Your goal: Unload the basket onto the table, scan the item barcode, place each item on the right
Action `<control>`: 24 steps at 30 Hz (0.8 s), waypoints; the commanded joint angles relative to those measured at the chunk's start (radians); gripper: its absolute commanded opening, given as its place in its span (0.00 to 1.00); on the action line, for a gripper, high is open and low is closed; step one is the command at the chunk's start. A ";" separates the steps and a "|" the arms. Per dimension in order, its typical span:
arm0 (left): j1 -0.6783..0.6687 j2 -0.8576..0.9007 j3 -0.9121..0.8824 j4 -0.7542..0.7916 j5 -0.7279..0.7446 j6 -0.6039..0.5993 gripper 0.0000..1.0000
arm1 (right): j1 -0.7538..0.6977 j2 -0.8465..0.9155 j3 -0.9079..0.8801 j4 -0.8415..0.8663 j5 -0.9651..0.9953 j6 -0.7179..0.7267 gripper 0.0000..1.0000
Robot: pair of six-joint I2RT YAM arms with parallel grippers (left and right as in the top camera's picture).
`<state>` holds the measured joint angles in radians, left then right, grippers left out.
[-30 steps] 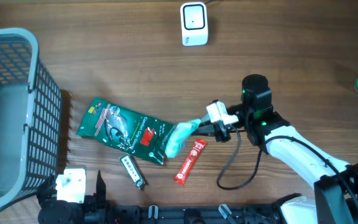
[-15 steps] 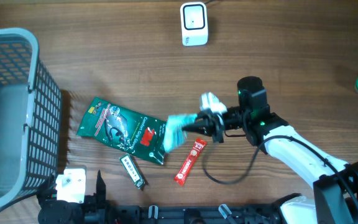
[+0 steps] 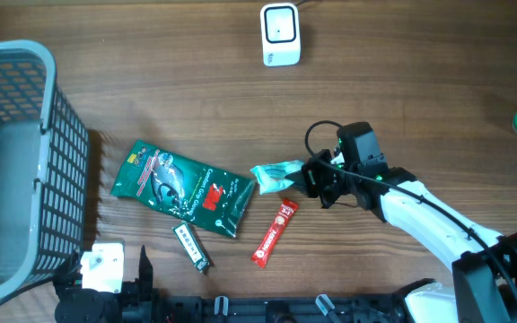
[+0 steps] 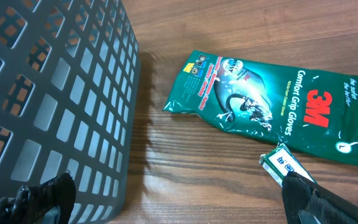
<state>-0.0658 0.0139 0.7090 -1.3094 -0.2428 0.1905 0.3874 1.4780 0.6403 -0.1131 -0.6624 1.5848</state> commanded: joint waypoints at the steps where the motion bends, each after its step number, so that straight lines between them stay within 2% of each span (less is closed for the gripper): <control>1: -0.004 -0.006 0.002 0.003 -0.010 0.016 1.00 | 0.002 0.005 0.008 0.038 -0.279 0.311 0.04; 4: -0.004 -0.006 0.002 0.003 -0.010 0.016 1.00 | 0.002 0.005 0.008 0.043 -0.501 0.486 0.04; 7: -0.004 -0.006 0.002 0.003 -0.010 0.016 1.00 | -0.002 0.005 0.008 0.093 -0.545 0.485 0.04; 14: -0.004 -0.006 0.002 0.003 -0.010 0.016 1.00 | -0.056 0.005 0.008 0.088 -0.618 0.486 0.05; 24: -0.004 -0.006 0.002 0.003 -0.010 0.016 1.00 | -0.223 0.005 0.011 -0.225 -0.589 0.486 0.05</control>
<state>-0.0658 0.0139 0.7090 -1.3094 -0.2424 0.1909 0.2020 1.4784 0.6430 -0.2871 -1.2350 2.0636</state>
